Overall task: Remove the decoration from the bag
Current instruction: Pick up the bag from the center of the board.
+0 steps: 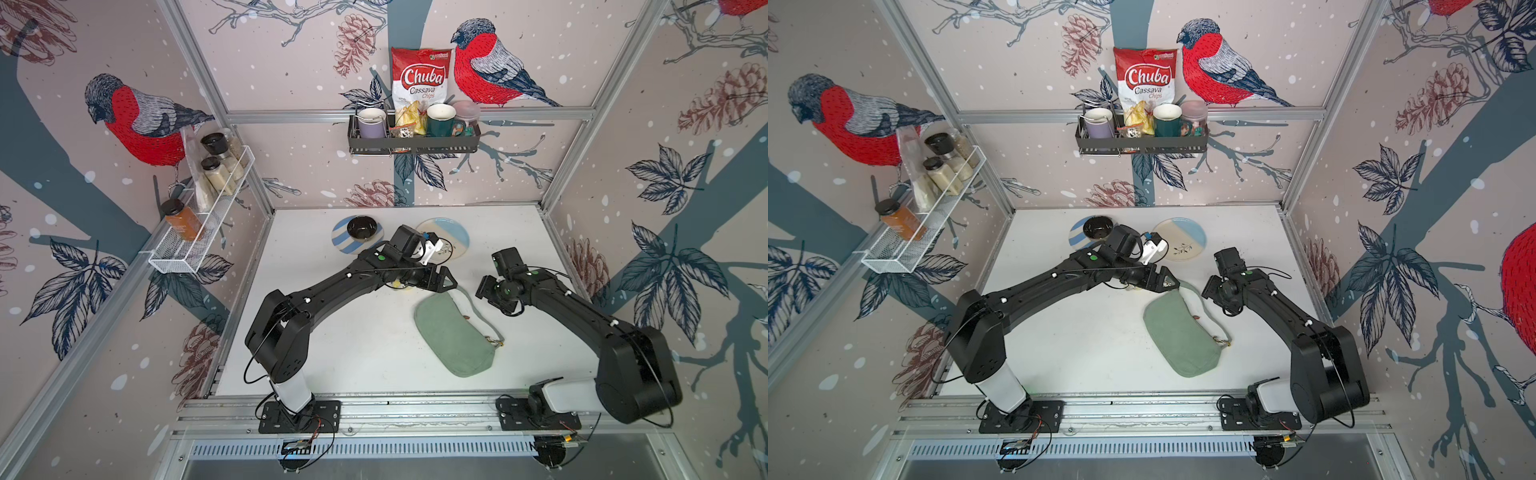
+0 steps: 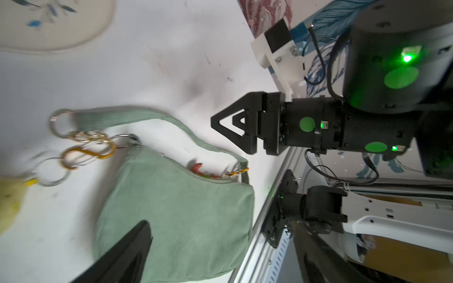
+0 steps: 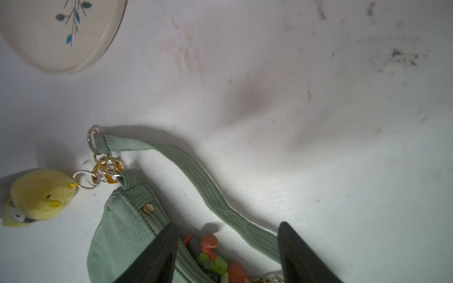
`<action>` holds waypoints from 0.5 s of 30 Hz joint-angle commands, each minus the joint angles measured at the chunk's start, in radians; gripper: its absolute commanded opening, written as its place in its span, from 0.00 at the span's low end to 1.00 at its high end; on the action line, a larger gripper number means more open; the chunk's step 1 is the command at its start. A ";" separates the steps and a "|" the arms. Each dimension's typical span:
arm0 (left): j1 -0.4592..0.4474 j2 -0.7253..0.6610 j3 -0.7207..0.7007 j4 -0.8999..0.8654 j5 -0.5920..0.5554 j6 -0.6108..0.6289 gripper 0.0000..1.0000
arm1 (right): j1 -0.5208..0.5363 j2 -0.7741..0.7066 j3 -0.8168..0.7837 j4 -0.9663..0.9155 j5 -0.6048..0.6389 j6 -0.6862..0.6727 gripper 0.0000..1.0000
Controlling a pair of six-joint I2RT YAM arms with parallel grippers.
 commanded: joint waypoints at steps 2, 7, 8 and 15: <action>0.027 -0.045 0.020 -0.115 -0.234 0.130 0.95 | 0.093 0.087 0.064 -0.089 0.198 -0.107 0.65; 0.102 -0.164 -0.060 -0.039 -0.482 0.105 0.95 | 0.179 0.161 0.092 -0.106 0.262 -0.138 0.63; 0.118 -0.193 -0.084 -0.013 -0.522 0.087 0.95 | 0.185 0.183 0.096 -0.102 0.266 -0.144 0.62; 0.248 -0.348 -0.235 0.129 -0.588 -0.036 0.96 | 0.187 0.293 0.120 -0.023 0.247 -0.202 0.30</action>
